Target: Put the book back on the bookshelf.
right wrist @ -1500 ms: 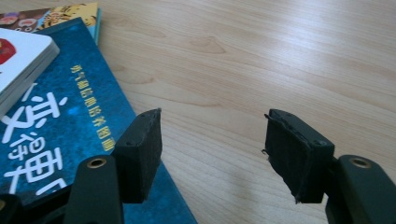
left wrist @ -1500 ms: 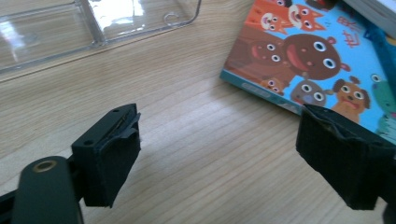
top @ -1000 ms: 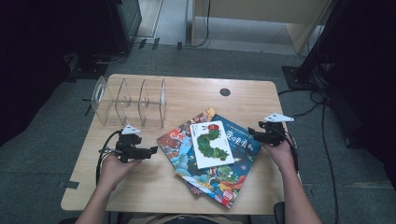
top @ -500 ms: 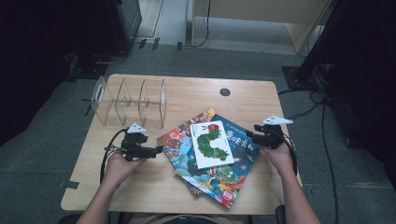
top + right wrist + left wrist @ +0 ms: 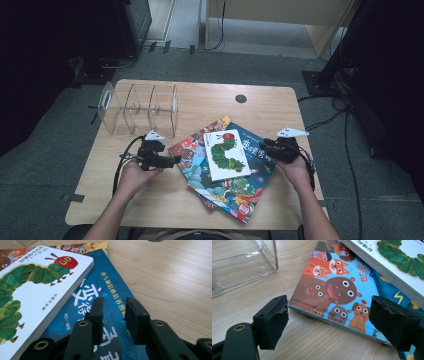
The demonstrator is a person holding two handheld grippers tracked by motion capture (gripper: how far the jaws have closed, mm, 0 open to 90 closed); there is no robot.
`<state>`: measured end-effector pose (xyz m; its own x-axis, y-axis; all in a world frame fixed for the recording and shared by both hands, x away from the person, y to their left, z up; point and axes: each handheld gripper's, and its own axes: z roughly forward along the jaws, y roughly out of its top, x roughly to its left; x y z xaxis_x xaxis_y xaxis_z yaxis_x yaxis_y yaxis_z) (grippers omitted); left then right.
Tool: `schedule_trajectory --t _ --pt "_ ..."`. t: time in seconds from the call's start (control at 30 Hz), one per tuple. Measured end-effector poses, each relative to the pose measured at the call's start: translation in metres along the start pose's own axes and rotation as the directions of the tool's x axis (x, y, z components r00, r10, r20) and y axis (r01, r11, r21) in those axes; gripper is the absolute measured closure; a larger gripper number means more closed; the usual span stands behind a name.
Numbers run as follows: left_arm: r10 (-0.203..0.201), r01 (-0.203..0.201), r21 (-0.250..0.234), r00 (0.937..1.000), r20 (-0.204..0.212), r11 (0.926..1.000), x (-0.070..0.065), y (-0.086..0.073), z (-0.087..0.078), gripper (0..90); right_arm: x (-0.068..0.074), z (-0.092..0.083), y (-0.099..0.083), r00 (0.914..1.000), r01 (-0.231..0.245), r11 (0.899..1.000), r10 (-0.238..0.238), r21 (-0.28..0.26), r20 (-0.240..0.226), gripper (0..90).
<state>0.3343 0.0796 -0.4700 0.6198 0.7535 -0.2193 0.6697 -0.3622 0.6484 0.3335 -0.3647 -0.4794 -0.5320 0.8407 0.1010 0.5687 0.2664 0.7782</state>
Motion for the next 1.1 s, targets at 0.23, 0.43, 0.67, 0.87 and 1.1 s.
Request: schedule_trajectory --t 0.23,0.43,0.67,0.87,1.1 --pt "0.013 -0.013 -0.002 0.9997 0.02 0.9999 -0.004 0.004 0.006 16.5 0.005 -0.002 -0.002 1.0 0.0 1.0 0.0 -0.01 -0.007 77.2" --pt "0.011 -0.011 -0.007 0.999 0.042 0.9999 -0.009 0.008 0.013 16.5 0.015 0.0 -0.004 0.9996 0.018 1.0 -0.017 0.021 -0.02 82.4" --pt "0.047 -0.047 0.003 0.9975 0.052 0.9989 -0.016 0.013 0.018 16.5 0.02 0.0 -0.005 0.999 0.006 1.0 -0.006 0.02 -0.044 85.4" --pt "0.062 -0.064 0.016 0.9945 0.085 0.9978 -0.02 0.016 0.024 16.7 0.022 -0.001 -0.009 0.9988 0.009 1.0 -0.008 0.026 -0.048 85.4" --pt "0.082 -0.087 0.036 0.9887 0.125 0.9955 -0.027 0.019 0.032 16.8 0.031 0.004 -0.011 0.9976 0.039 0.998 -0.036 0.046 -0.059 85.3"
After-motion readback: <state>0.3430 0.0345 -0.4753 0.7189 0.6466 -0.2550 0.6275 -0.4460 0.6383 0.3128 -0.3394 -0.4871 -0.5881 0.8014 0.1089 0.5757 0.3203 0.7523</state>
